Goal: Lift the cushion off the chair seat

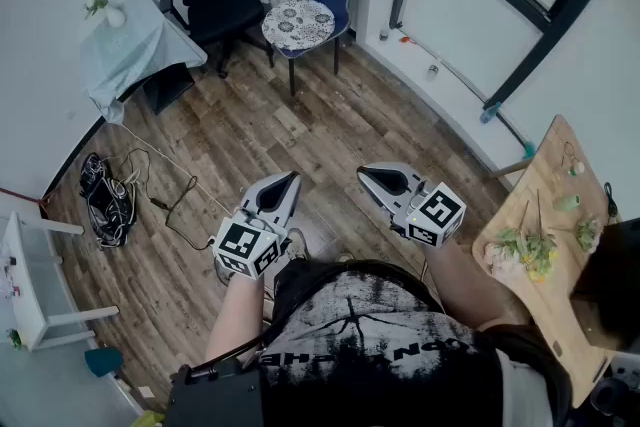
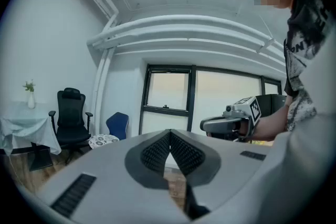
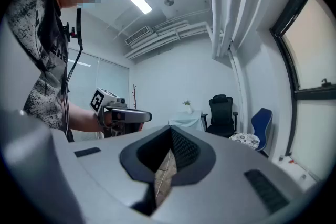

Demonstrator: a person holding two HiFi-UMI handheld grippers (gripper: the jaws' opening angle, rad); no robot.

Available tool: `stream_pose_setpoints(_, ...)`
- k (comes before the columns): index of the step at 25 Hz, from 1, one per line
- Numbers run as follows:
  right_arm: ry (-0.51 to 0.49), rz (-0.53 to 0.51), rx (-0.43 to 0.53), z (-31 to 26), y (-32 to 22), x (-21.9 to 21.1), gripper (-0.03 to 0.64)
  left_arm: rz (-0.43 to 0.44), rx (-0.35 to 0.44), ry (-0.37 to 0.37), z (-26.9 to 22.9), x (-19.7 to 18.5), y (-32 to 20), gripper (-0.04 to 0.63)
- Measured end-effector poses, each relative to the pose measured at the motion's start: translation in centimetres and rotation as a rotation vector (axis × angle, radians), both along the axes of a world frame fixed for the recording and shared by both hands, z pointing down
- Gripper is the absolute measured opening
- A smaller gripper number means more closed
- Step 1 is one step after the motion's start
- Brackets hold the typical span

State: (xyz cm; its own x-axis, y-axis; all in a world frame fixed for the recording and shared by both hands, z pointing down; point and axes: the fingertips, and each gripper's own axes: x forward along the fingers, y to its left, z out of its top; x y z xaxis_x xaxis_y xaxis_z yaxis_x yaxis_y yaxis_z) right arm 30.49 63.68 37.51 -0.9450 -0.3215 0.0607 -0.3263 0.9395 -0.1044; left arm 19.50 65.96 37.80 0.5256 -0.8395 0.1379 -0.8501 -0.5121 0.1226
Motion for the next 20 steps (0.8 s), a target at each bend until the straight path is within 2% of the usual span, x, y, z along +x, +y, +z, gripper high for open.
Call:
stream_pose_setpoints(6,-0.009,0.002,0.005,-0.5,-0.6,-0.2,0.015,0.013,0.006,0.005,-0.5,0.1,-0.4,0.014)
stream_pose_setpoints(11,-0.019,-0.016,-0.006,-0.1,-0.6,-0.3,0.017,0.002,0.009,0.061,-0.7,0.0,-0.7,0.014)
stream_pose_setpoints(20,-0.024,0.000,-0.049,1.3,-2.4,-0.4,0.017,0.005,-0.022,0.038,0.4,0.3,-1.8,0.014)
